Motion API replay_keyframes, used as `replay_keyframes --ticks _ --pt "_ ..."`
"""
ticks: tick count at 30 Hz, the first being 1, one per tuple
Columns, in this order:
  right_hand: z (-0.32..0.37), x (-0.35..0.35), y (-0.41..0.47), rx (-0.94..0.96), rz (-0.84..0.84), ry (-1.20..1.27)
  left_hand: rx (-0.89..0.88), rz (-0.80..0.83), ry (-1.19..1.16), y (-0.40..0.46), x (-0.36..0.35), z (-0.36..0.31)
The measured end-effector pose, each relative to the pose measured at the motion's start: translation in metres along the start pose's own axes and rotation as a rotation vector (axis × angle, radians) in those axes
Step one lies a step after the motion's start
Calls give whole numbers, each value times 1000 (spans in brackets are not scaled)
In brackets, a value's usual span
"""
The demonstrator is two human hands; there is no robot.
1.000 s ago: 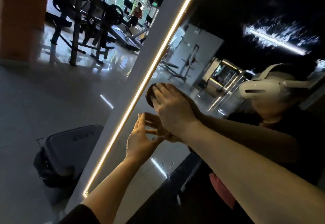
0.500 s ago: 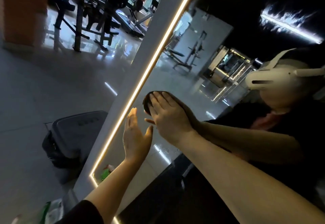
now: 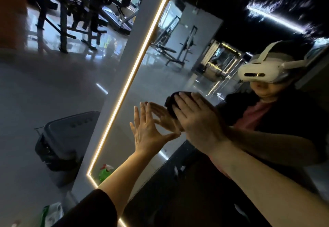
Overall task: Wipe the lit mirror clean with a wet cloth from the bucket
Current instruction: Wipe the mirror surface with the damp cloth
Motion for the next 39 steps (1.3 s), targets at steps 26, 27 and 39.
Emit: replay_keyframes --ticks 26,27,39 --pt "8 -22 -96 -105 27 17 -146 -67 20 -59 -29 -40" --pt "-2 -11 -92 -151 -42 37 -158 -76 19 -60 -27 -43" --pt "-10 -12 -140 -165 -53 51 -220 -75 13 -76 -43 -68"
Point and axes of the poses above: each hand's wrist, its own y-axis towards the middle knuckle, its own x-axis out of the back of the hand, z = x × y, the point moved 4 cm from there along y, towards the middle knuckle, and after that the axes turned 14 degrees about y, right-handed, at the moved point
